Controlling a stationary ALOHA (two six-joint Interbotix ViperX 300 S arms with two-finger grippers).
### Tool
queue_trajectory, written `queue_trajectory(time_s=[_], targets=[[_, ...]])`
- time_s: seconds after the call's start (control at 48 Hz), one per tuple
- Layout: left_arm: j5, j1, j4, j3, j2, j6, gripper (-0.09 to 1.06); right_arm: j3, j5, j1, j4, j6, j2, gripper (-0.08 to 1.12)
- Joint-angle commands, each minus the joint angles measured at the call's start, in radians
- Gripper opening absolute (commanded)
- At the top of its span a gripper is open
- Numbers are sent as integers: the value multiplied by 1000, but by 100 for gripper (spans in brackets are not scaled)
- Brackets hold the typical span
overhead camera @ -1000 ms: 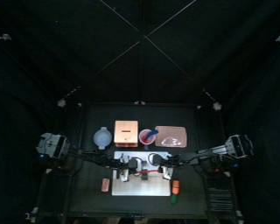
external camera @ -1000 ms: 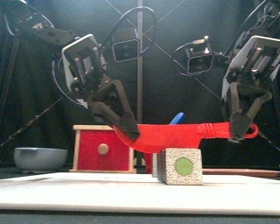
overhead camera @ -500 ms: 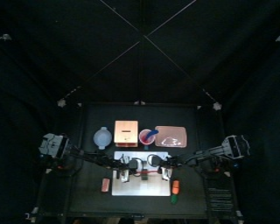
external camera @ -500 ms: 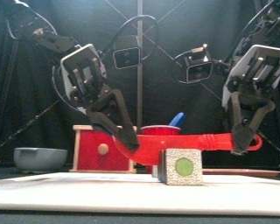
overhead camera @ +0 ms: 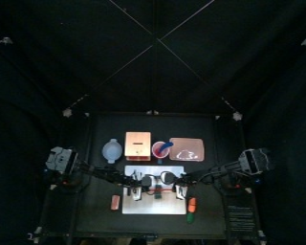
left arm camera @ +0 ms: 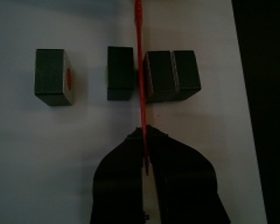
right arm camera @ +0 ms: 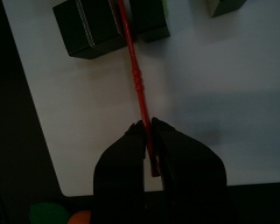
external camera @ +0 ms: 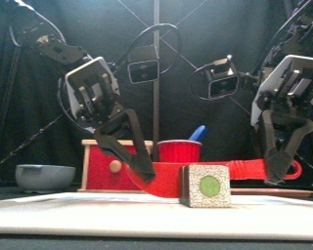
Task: Place sushi on board then cut the sushi with the knife then place the pieces on the plate
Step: Cut the sushi into 4 pieces
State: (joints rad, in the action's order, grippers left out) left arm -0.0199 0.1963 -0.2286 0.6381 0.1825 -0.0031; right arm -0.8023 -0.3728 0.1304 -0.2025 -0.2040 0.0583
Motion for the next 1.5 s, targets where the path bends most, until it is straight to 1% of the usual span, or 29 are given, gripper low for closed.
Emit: queue_trajectory(time_s=[0.021, 0.188, 0.312, 0.458, 0.646, 0.75, 0.875, 1.021, 1.104, 1.292, 1.375, 1.5], targets=[[-2, 17, -15, -18, -11, 0, 38, 12, -3, 5, -8, -6, 12, 38], [-2, 34, -37, -18, -17, -2, 38, 12, -9, 17, -15, -5, 20, 38], [-2, 35, -43, -20, -18, 2, 38, 14, -12, 14, -9, -5, 31, 38], [-2, 29, -38, -26, -41, 5, 38, 15, -26, 11, 3, -5, 71, 38], [-2, 25, -18, -25, -103, 5, 38, 15, -58, -26, 12, -5, 143, 38], [-2, 25, -17, -21, -132, 5, 38, 15, -61, -31, 14, -5, 183, 38], [-2, 38, -18, -21, -144, 0, 38, 8, -61, -29, 8, -6, 212, 38], [-2, 75, -44, -20, -135, -2, 38, -8, -58, -9, -14, -6, 213, 38], [-2, 89, -78, -21, -129, -2, 38, -11, -55, -2, -25, -6, 207, 38], [-6, 104, -144, -29, -107, -2, 38, -11, -46, 11, -35, -6, 198, 38], [-8, 109, -158, -32, -97, 0, 38, -9, -40, 14, -37, -5, 189, 38], [-8, 114, -160, -35, -86, 0, 38, -5, -35, 18, -37, -5, 172, 38]])
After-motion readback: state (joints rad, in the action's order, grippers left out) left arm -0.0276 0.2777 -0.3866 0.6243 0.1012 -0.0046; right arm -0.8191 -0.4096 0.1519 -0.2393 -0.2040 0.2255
